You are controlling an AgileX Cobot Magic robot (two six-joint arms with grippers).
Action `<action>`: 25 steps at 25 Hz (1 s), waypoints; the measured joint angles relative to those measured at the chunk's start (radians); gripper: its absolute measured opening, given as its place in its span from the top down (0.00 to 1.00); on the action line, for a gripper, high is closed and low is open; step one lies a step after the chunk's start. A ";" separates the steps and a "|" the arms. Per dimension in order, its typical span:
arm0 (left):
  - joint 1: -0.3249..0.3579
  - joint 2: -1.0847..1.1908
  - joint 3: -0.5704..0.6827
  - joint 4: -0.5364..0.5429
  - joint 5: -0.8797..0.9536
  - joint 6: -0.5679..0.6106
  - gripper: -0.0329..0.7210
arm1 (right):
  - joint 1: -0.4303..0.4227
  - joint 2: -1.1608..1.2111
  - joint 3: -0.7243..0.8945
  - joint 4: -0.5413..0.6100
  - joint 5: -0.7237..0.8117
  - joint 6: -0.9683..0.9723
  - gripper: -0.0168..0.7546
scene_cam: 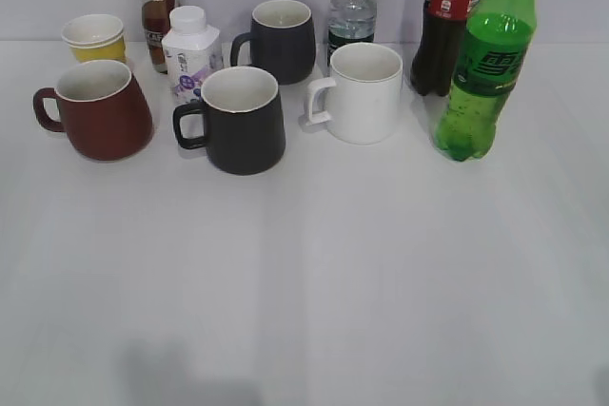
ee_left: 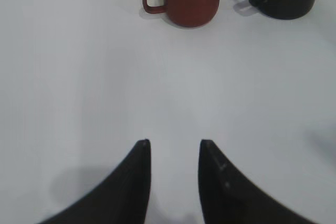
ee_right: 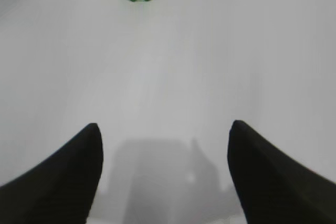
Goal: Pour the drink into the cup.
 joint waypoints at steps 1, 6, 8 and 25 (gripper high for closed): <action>0.000 0.000 0.000 0.000 0.000 0.000 0.64 | 0.000 0.000 0.000 0.000 -0.001 0.000 0.26; 0.000 0.000 0.000 0.000 -0.001 0.001 0.64 | -0.012 -0.002 0.000 0.000 -0.002 -0.001 0.26; 0.000 0.000 0.000 0.000 -0.002 0.001 0.64 | -0.055 -0.002 0.000 -0.001 -0.003 -0.001 0.26; 0.181 -0.081 0.000 0.003 -0.002 0.001 0.64 | -0.220 -0.054 0.000 -0.001 -0.008 -0.001 0.26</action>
